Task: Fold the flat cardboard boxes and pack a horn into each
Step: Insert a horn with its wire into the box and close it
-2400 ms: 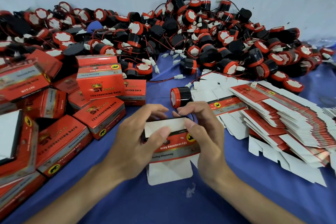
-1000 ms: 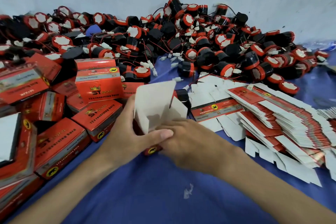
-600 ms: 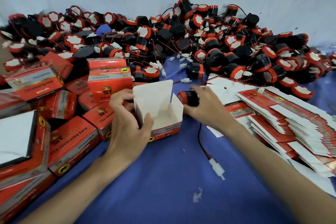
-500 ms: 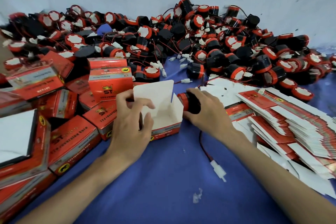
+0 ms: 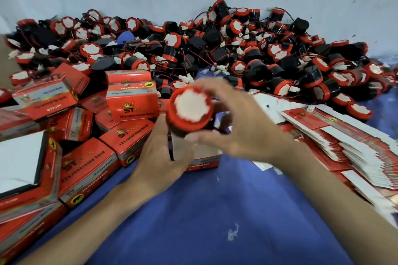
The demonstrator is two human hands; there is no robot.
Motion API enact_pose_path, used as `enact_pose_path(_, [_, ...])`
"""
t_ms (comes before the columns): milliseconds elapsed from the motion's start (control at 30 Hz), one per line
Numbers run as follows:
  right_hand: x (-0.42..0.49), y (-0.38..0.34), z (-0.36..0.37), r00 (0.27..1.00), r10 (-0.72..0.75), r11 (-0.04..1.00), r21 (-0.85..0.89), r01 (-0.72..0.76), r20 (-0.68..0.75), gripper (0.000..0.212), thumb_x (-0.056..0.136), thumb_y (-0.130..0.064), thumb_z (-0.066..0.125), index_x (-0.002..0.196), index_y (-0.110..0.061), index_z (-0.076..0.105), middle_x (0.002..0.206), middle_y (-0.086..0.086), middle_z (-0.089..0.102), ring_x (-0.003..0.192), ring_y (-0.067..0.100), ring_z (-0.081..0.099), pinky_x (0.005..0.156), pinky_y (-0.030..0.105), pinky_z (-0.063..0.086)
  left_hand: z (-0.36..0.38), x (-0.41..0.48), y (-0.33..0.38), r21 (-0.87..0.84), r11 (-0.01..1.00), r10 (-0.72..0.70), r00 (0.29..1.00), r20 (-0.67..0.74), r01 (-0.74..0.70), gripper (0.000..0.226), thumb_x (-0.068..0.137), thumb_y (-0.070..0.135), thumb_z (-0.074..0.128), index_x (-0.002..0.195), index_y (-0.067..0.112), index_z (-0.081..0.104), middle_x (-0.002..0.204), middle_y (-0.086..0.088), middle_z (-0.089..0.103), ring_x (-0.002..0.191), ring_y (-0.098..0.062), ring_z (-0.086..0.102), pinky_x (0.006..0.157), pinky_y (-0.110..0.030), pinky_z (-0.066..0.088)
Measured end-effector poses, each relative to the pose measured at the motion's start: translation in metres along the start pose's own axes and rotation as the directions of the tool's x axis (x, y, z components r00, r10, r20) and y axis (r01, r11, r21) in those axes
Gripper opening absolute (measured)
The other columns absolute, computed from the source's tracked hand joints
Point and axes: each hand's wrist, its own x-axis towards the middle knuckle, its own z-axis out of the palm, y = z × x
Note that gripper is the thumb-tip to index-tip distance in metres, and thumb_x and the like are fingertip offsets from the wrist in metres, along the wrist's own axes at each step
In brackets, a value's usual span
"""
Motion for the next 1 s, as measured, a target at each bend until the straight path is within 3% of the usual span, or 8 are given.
enact_pose_path(133, [-0.008,0.011,0.009,0.992,0.059,0.930,-0.367,-0.013,0.115,0.063,0.086,-0.045,0.065,0.138,-0.018,0.043,0.124,-0.001,0.050,0.102,0.020,0.053,0.081,0.045,0.049,-0.002,-0.002,-0.001,-0.086,0.994,-0.072,0.997,0.001,0.072,0.050,0.072,0.022,0.066,0.109,0.039,0.037,0.111,0.011,0.053,0.101,0.011,0.052,0.080,-0.005,0.042])
enact_pose_path(333, [-0.010,0.024,0.005,0.974,0.111,0.767,-0.640,0.043,0.199,0.063,0.092,-0.046,0.051,0.145,-0.017,0.031,0.130,-0.004,0.054,0.093,0.034,0.059,0.067,0.041,0.048,-0.004,-0.002,-0.003,-0.132,0.988,-0.080,0.996,0.025,0.083,0.046,0.067,0.024,0.068,0.103,0.021,0.039,0.105,0.005,0.052,0.095,0.000,0.052,0.079,-0.022,0.048])
enact_pose_path(467, [-0.009,0.021,0.002,0.970,0.145,0.844,-0.536,-0.017,0.197,0.067,0.089,-0.047,0.059,0.144,-0.019,0.034,0.091,-0.014,0.059,0.072,0.021,0.046,0.064,0.035,0.040,-0.008,-0.004,-0.001,-0.238,0.965,-0.091,0.992,0.087,0.109,0.051,0.064,0.043,0.060,0.104,0.018,0.041,0.100,0.010,0.053,0.095,-0.006,0.054,0.082,-0.028,0.047])
enact_pose_path(533, [-0.010,0.018,0.004,0.970,0.145,0.856,-0.517,-0.024,0.196,0.066,0.086,-0.052,0.059,0.138,-0.017,0.039,0.066,-0.022,0.035,0.059,0.014,0.035,0.060,0.031,0.031,-0.008,-0.005,-0.001,-0.251,0.963,-0.074,0.992,0.102,0.097,0.043,0.069,0.047,0.053,0.102,0.022,0.042,0.095,0.018,0.054,0.090,-0.001,0.053,0.078,-0.021,0.046])
enact_pose_path(600, [-0.010,0.012,0.008,0.974,0.148,0.866,-0.498,-0.043,0.174,0.061,0.085,-0.063,0.052,0.125,-0.017,0.046,0.060,-0.021,0.028,0.053,0.009,0.034,0.055,0.032,0.027,-0.007,-0.005,0.000,-0.223,0.970,-0.078,0.994,0.078,0.093,0.043,0.073,0.056,0.052,0.099,0.023,0.041,0.093,0.019,0.057,0.088,-0.001,0.054,0.076,-0.020,0.046])
enact_pose_path(733, [-0.007,0.009,0.007,0.974,0.195,0.891,-0.436,-0.127,0.114,0.052,0.090,-0.061,0.044,0.119,-0.019,0.051,0.063,-0.020,0.035,0.061,0.014,0.039,0.059,0.030,0.030,-0.006,-0.003,0.004,-0.183,0.976,-0.111,0.992,0.054,0.119,0.050,0.071,0.059,0.057,0.091,0.016,0.039,0.091,-0.001,0.055,0.086,-0.025,0.055,0.075,-0.051,0.051])
enact_pose_path(800, [-0.006,0.009,0.005,0.969,0.214,0.877,-0.463,-0.132,0.128,0.050,0.089,-0.060,0.047,0.123,-0.024,0.050,0.067,-0.021,0.034,0.068,0.016,0.040,0.063,0.030,0.030,-0.006,-0.003,0.003,-0.166,0.981,-0.089,0.994,0.060,0.098,0.039,0.070,0.050,0.056,0.086,0.021,0.036,0.082,0.013,0.050,0.080,-0.018,0.052,0.071,-0.048,0.049])
enact_pose_path(1000, [-0.010,-0.002,0.009,0.947,0.250,0.759,-0.648,-0.062,0.203,0.048,0.086,-0.062,0.049,0.119,-0.027,0.046,0.097,-0.010,0.049,0.082,0.025,0.052,0.065,0.032,0.031,-0.004,-0.003,-0.001,-0.055,0.998,-0.009,0.999,0.037,0.011,0.023,0.067,0.010,0.049,0.077,0.022,0.033,0.073,0.003,0.037,0.065,-0.007,0.034,0.059,-0.019,0.030])
